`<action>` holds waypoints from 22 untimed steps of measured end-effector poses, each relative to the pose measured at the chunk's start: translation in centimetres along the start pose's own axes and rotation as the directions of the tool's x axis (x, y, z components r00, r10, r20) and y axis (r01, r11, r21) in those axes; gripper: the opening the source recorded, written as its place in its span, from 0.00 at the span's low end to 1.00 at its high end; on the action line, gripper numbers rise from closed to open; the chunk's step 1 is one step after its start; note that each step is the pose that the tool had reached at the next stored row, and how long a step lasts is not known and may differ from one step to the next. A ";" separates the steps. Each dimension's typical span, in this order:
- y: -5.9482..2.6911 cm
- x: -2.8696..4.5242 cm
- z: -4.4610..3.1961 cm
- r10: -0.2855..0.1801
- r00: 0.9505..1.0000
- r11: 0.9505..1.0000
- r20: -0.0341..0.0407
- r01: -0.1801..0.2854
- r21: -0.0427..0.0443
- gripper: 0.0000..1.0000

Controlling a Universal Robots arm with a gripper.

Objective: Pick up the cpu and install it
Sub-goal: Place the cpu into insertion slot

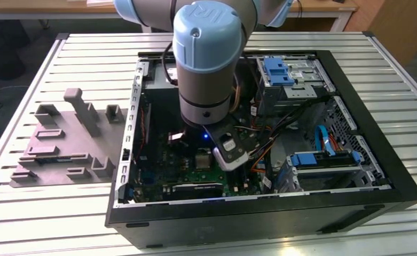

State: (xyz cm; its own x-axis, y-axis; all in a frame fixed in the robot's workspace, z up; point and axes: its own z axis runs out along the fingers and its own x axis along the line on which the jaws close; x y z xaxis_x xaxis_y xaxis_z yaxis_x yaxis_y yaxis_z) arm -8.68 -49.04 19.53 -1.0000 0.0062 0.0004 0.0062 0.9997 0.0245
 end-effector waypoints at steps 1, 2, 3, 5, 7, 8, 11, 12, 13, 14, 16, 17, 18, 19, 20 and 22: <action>0.00 0.00 -0.09 0.000 1.000 1.000 0.000 0.000 0.000 0.48; 0.00 0.00 -0.20 0.000 1.000 1.000 -0.001 0.000 0.000 0.48; 0.01 0.00 -0.29 0.000 1.000 1.000 -0.001 0.000 0.000 0.48; 0.01 0.00 -0.39 0.000 1.000 1.000 -0.001 0.000 0.000 0.48; 0.01 0.00 -0.39 0.000 1.000 1.000 -0.001 0.000 0.000 0.47; 0.01 0.00 -0.39 0.000 1.000 1.000 -0.001 0.000 0.000 0.47; 0.01 0.00 -0.40 0.000 1.000 1.000 -0.001 0.000 0.000 0.35; 0.01 0.00 -0.40 0.000 1.000 1.000 -0.001 0.000 0.000 0.29; 0.01 0.00 -0.40 0.000 1.000 1.000 -0.001 0.000 0.000 0.29; 0.01 0.00 -0.40 0.000 1.000 1.000 -0.001 0.000 0.000 0.23; 0.01 0.00 -0.40 0.000 1.000 1.000 -0.001 0.000 0.000 0.17; 0.01 0.00 -0.40 0.000 1.000 1.000 -0.001 0.000 0.000 0.11; 0.01 0.00 -0.40 0.000 1.000 1.000 -0.001 0.000 0.000 0.11; 0.01 0.00 -0.40 0.000 1.000 1.000 -0.001 0.000 0.000 0.11; 0.01 0.00 -0.40 0.000 1.000 1.000 -0.001 0.000 0.000 0.11; 0.01 0.00 -0.40 0.000 1.000 1.000 -0.001 0.000 0.000 0.11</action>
State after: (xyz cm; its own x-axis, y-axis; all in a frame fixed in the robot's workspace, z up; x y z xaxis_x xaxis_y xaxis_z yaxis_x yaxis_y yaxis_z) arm -8.68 -49.04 19.93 -1.0000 0.0057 0.0016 0.0058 0.9997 0.0244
